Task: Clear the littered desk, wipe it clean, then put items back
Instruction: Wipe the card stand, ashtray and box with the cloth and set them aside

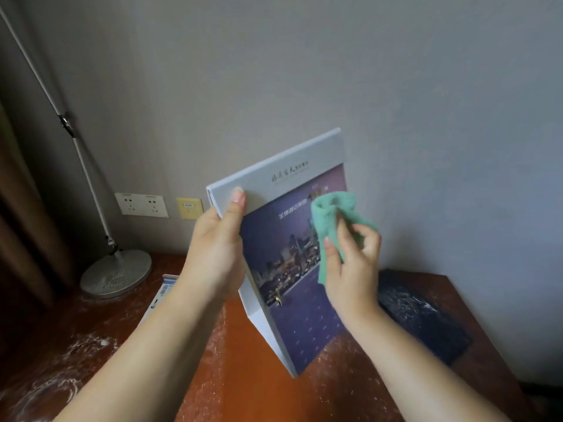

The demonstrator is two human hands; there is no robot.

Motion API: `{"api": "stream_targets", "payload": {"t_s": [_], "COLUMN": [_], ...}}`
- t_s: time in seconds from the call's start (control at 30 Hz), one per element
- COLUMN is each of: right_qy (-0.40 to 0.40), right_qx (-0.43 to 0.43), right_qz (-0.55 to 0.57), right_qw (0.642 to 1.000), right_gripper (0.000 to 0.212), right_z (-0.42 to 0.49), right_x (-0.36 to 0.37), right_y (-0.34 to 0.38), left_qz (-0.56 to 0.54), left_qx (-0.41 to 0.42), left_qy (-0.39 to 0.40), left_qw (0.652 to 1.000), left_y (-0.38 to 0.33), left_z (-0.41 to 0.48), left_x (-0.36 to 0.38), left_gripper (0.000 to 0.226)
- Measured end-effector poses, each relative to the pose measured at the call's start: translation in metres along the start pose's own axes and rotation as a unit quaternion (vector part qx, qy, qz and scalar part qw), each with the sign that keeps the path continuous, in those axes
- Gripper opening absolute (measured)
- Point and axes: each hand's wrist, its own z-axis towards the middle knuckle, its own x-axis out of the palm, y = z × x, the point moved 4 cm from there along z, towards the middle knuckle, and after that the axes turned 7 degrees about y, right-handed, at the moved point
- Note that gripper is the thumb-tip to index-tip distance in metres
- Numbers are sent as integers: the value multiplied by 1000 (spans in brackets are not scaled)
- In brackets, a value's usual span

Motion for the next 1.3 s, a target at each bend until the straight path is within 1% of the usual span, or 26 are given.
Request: {"api": "stream_targets", "payload": {"t_s": [0.03, 0.07, 0.1, 0.2, 0.27, 0.3, 0.37, 0.4, 0.43, 0.47, 0.57, 0.63, 0.7, 0.77, 0.8, 0.83, 0.87, 0.93, 1.0, 1.07, 1.1, 1.13, 1.17, 1.2, 1.23, 1.3], "right_qy": [-7, 0, 17, 107, 128, 113, 61, 61, 77, 96, 160, 191, 130, 107, 116, 127, 142, 168, 212, 207, 174, 143, 131, 115, 93, 71], "right_qx": [57, 76, 52, -124, -145, -107, 54, 135, 184, 187, 17, -10, 102, 297, 351, 357, 332, 179, 62, 48, 106, 212, 351, 479, 563, 616], "right_qz": [18, 28, 25, 12, 8, 15, 25, 33, 38, 44, 70, 59, 37, 37, 40, 35, 39, 56, 72, 97, 102, 102, 111, 160, 233, 379], "right_qw": [998, 997, 998, 986, 981, 988, 996, 988, 979, 977, 985, 980, 986, 948, 928, 925, 932, 968, 972, 972, 974, 961, 921, 856, 787, 687], "right_gripper": [44, 44, 45, 44, 45, 48, 51, 51, 51, 51, 43, 40, 41, 43, 44, 44, 45, 43, 40, 39, 39, 38, 38, 35, 30, 19], "right_z": [4, 2, -5, -41, -48, -44, -28, -23, -25, -30, -67, -85, -70, -52, -49, -49, -52, -73, -110, -124, -123, -121, -119, -117, -112, -90], "right_x": [-1, 2, 8, 24, 26, 24, 16, 15, 19, 24, 38, 40, 34, 22, 19, 20, 23, 30, 36, 39, 38, 35, 36, 34, 33, 28], "right_y": [-9, -9, 3, 54, 40, 21, -19, -32, -35, -27, 23, 18, -23, -66, -75, -71, -56, -7, 27, 22, 3, -18, -47, -70, -88, -103], "left_qz": [5, 5, -2, -27, -17, -16, -5, -1, -5, -15, -35, -38, -34, -37, -41, -47, -54, -67, -76, -85, -89, -89, -87, -87, -94, -132], "left_qx": [3, 4, 3, -6, -10, -10, -12, -13, -14, -18, -30, -35, -35, -32, -31, -29, -26, -20, -14, -14, -14, -13, -13, -17, -23, -41], "left_qy": [-14, -28, -46, -94, -108, -112, -117, -121, -125, -133, -167, -189, -207, -221, -224, -228, -235, -253, -267, -269, -268, -266, -269, -274, -280, -279], "left_qw": [1000, 1000, 999, 995, 994, 994, 993, 993, 992, 991, 985, 981, 977, 974, 973, 972, 970, 965, 961, 959, 959, 960, 959, 958, 955, 950], "left_y": [-2, -2, -2, 0, 0, -1, -3, -2, -1, 0, 4, 4, 4, 4, 5, 6, 6, 6, 4, 4, 3, 2, 1, 2, 3, 9], "left_z": [0, 1, 3, 10, 12, 12, 10, 11, 11, 13, 20, 22, 24, 24, 25, 25, 26, 27, 27, 28, 27, 27, 27, 27, 26, 26], "left_x": [1, 2, 3, -5, -13, -17, -20, -20, -19, -17, -21, -31, -46, -58, -60, -60, -59, -55, -55, -61, -64, -67, -71, -74, -77, -80], "left_gripper": [26, 25, 24, 23, 22, 23, 28, 26, 22, 19, 19, 20, 22, 22, 22, 21, 20, 20, 19, 17, 17, 17, 18, 18, 19, 17]}}
